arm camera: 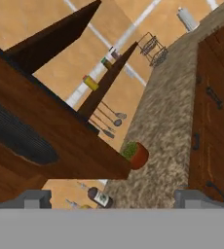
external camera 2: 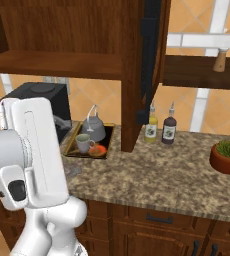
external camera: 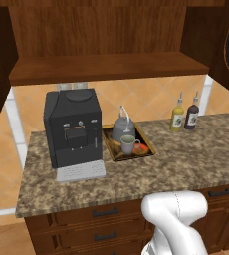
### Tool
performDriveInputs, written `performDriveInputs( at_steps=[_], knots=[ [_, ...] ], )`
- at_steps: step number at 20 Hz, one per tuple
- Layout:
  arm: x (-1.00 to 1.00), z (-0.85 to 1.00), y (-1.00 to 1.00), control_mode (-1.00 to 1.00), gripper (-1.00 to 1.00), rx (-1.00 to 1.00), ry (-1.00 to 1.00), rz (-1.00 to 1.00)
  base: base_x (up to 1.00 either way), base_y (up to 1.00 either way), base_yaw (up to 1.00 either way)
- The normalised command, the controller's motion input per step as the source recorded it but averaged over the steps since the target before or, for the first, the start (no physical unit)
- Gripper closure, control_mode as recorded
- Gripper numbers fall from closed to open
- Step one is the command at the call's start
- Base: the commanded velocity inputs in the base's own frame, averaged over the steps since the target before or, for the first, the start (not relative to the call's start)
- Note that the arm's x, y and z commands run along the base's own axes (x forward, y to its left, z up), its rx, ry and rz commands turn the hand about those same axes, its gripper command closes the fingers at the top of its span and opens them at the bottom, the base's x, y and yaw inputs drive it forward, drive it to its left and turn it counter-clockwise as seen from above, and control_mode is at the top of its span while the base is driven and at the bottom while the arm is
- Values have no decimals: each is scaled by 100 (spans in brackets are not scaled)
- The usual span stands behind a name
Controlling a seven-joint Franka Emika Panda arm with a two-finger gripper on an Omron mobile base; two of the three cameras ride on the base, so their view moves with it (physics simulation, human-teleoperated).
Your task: Pick the kettle from the counter and place it on the tray. Then pick the mug from the cabinet and place it on the tray. Then close the cabinet doors.
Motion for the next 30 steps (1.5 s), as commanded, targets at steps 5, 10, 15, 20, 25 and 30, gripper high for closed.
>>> performDriveInputs(
  at_steps=[5,10,15,20,25,30],
  knots=[
    [3,23,-39,-100,-100,27,-2,-1,0,0,0],
    [15,7,-37,-100,-100,13,-11,0,0,0,0],
    [15,0,-37,-100,-100,0,-31,0,0,0,0],
    [25,1,-42,-100,-100,0,-2,0,0,0,0],
    [27,4,-38,-100,-100,2,0,0,0,0,0],
    [30,0,-23,-100,-100,1,0,0,0,0,0]
  ],
)
